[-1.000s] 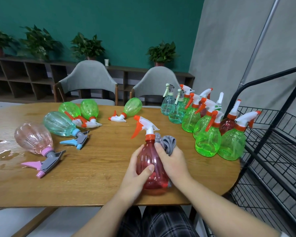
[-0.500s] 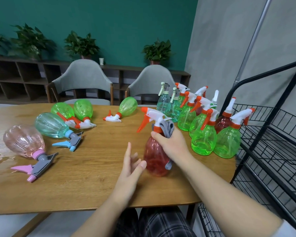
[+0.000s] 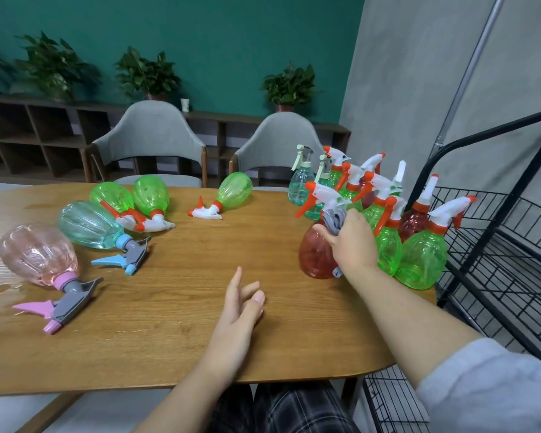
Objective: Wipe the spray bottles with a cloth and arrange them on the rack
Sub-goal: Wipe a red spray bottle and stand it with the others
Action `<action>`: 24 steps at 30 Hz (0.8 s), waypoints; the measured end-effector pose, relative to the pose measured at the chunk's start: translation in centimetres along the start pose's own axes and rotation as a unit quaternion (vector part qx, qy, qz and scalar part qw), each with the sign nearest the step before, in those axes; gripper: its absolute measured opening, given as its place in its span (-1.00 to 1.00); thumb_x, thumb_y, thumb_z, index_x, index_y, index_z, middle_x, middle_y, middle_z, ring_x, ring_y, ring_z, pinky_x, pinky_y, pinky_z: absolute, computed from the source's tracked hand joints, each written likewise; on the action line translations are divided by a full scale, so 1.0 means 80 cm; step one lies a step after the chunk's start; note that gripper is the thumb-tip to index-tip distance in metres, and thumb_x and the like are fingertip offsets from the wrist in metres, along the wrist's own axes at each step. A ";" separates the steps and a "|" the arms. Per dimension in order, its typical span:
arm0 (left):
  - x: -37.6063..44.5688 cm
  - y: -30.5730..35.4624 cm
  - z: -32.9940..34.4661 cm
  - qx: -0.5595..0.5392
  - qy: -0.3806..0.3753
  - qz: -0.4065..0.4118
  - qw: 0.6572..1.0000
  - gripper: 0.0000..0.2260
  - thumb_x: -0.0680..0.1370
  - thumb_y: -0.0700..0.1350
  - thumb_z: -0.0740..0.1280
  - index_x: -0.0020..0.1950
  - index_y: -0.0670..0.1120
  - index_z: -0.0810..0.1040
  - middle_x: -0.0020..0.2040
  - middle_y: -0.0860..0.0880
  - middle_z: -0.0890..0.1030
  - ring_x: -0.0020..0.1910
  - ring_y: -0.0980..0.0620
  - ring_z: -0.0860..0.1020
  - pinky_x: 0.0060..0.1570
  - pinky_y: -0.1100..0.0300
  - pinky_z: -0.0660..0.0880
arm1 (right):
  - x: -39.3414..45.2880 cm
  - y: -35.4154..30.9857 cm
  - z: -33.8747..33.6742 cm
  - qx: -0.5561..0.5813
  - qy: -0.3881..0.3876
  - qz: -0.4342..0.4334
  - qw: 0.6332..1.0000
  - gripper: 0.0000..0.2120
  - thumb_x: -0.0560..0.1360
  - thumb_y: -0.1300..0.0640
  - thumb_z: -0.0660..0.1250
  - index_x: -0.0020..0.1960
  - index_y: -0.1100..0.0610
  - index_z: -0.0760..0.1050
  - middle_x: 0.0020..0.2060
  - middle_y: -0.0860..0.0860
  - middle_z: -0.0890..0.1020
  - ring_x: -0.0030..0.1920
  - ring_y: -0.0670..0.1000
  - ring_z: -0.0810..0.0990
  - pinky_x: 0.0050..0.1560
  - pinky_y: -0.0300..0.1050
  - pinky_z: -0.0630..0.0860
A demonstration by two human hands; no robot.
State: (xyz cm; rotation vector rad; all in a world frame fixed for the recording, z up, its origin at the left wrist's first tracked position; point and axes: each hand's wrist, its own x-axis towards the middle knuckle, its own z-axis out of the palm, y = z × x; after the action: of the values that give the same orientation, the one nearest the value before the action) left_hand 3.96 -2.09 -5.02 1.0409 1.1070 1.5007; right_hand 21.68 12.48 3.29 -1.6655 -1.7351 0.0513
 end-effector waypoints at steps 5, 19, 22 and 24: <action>-0.001 0.003 0.002 0.001 -0.003 0.000 1.000 -0.41 0.42 0.12 0.30 0.42 0.22 0.21 0.27 0.08 0.53 0.27 0.10 0.53 0.33 0.10 0.43 | -0.011 -0.008 0.004 -0.057 -0.019 -0.056 0.997 -0.77 0.51 0.06 0.36 -0.08 0.12 0.32 -0.10 0.09 0.49 -0.07 0.16 0.51 -0.19 -0.03 0.37; 0.001 0.003 0.002 -0.015 0.013 -0.008 1.000 -0.59 0.59 -0.05 0.26 0.41 0.15 0.27 0.26 0.05 0.52 0.26 0.08 0.54 0.27 0.13 0.46 | -0.010 -0.003 0.057 -0.196 -0.144 -0.088 0.966 -0.72 0.51 0.09 0.33 0.19 0.12 0.42 0.16 0.04 0.39 0.20 0.08 0.37 -0.04 -0.05 0.44; 0.002 0.002 0.001 -0.016 0.019 -0.009 1.000 -0.63 0.61 -0.08 0.23 0.39 0.16 0.28 0.25 0.04 0.54 0.22 0.08 0.56 0.24 0.15 0.47 | 0.001 0.000 0.061 -0.207 -0.156 -0.080 0.962 -0.68 0.52 0.07 0.32 0.23 0.13 0.42 0.20 0.05 0.39 0.23 0.09 0.37 0.02 -0.02 0.46; 0.002 0.001 0.001 -0.018 0.021 -0.011 1.000 -0.65 0.62 -0.10 0.21 0.37 0.17 0.29 0.24 0.04 0.54 0.21 0.09 0.57 0.22 0.16 0.48 | 0.006 0.001 0.064 -0.209 -0.167 -0.070 0.961 -0.66 0.53 0.06 0.32 0.26 0.13 0.41 0.23 0.05 0.38 0.25 0.09 0.37 0.05 -0.01 0.46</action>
State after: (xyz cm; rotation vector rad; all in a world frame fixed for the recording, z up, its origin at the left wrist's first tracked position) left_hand 3.98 -1.90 -4.88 0.9743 1.1126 1.5263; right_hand 19.20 15.19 -0.31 -1.9076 -2.2347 -0.1147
